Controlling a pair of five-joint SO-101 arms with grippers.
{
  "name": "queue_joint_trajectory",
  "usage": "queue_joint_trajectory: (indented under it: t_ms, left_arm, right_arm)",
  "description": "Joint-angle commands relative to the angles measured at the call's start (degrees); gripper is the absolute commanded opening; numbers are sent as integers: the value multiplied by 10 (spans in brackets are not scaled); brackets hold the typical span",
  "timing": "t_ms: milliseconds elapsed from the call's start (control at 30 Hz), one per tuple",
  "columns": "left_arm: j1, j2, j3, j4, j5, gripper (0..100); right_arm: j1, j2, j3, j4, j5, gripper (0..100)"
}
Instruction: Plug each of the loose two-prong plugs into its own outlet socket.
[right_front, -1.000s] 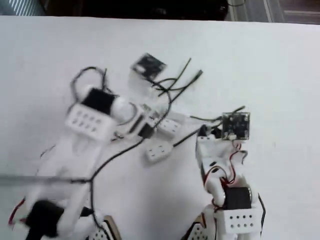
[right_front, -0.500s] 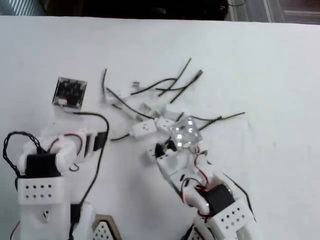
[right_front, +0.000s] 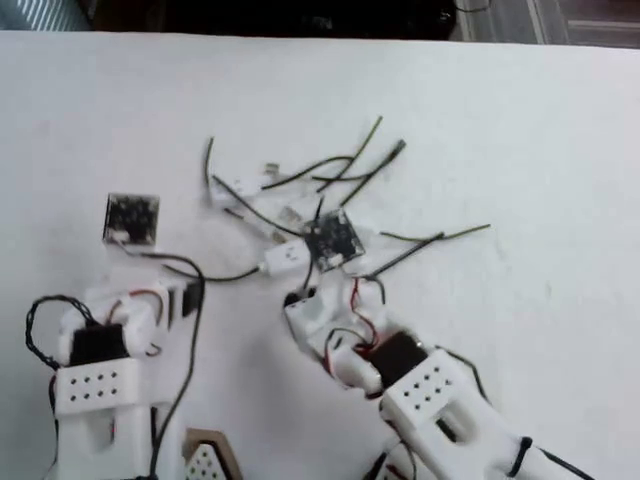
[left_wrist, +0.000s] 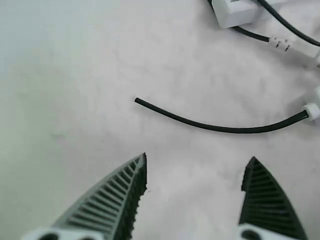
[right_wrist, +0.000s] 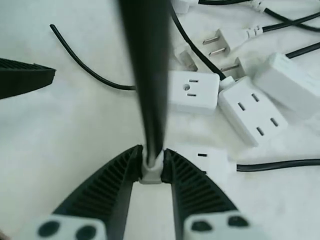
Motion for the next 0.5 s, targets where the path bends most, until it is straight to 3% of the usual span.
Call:
queue_joint_trajectory:
  t_ms: [0, 467]
  left_arm:
    - [-8, -11, 1, -18, -5, 305]
    - [-8, -11, 2, -15, -5, 305]
  right_arm:
    - [1, 16, 5, -40, -1, 16]
    - [46, 104, 6, -72, -1, 16]
